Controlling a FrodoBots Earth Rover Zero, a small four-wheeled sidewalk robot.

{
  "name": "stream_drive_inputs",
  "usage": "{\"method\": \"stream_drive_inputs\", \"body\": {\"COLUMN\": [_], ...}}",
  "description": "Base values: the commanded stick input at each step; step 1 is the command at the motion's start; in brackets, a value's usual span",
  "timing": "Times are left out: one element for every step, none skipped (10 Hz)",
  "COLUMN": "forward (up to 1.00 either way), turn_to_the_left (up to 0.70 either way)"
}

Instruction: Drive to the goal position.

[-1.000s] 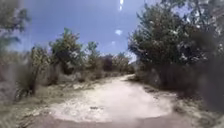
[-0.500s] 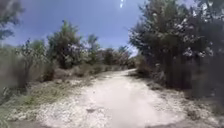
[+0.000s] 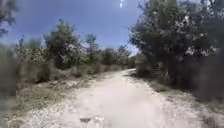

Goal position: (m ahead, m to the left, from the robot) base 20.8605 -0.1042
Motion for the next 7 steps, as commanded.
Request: {"method": "stream_drive_inputs", "body": {"forward": [0.5,0.5,0.5,0.5,0.5,0.5,0.5], "turn_to_the_left": [0.0,0.0,0.0,0.0,0.0,0.0,0.0]}}
